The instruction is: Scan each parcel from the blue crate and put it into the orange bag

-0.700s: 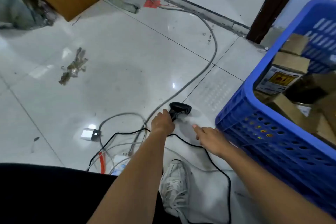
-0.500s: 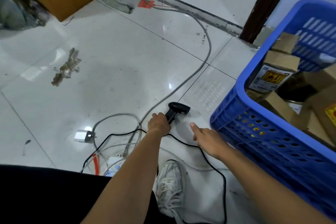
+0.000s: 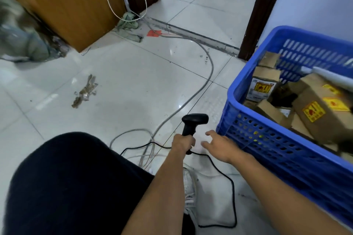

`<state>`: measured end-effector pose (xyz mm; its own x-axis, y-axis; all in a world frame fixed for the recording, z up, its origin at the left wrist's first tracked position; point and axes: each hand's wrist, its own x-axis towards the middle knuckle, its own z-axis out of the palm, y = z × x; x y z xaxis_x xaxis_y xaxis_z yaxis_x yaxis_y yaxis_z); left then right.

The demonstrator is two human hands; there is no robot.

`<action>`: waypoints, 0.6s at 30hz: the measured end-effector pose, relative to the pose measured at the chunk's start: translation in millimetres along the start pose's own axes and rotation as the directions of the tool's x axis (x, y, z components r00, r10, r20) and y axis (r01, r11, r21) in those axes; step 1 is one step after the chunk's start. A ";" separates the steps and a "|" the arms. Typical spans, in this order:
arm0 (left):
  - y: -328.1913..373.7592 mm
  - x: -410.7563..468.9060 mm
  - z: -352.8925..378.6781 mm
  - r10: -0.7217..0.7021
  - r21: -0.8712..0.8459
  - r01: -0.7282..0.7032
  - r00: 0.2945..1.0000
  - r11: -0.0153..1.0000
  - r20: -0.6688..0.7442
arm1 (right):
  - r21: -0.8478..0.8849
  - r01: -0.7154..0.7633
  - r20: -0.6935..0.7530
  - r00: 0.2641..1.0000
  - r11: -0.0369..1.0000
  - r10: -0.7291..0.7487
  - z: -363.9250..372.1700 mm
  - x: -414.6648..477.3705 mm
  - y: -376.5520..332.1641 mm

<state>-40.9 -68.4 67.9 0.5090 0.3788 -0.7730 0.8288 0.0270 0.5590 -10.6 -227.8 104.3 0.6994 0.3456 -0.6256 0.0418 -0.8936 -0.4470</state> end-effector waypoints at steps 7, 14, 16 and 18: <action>-27.7 -60.6 30.6 0.159 0.134 -0.153 0.987 0.979 -0.033 | 0.406 -0.004 -0.055 0.998 0.914 0.029 20.1 -54.7 -4.5; -13.7 -119.1 30.2 0.343 0.268 -0.346 0.937 0.899 0.058 | 0.683 0.041 -0.094 0.995 0.729 0.033 12.0 -133.2 -4.5; 8.0 -115.9 39.9 0.439 0.236 -0.444 0.895 0.864 0.074 | 0.702 0.127 -0.198 0.980 0.701 0.021 -10.3 -142.4 -7.5; 35.2 -135.4 44.5 0.539 0.194 -0.547 0.837 0.814 0.097 | 0.718 0.202 -0.289 0.957 0.666 0.021 -34.8 -150.7 -9.3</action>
<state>-70.3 -159.8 178.9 0.8950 0.2419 -0.3748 0.4418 -0.3647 0.8197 -91.6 -281.5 224.9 0.8764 0.2293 -0.4234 -0.3433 -0.3190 -0.8834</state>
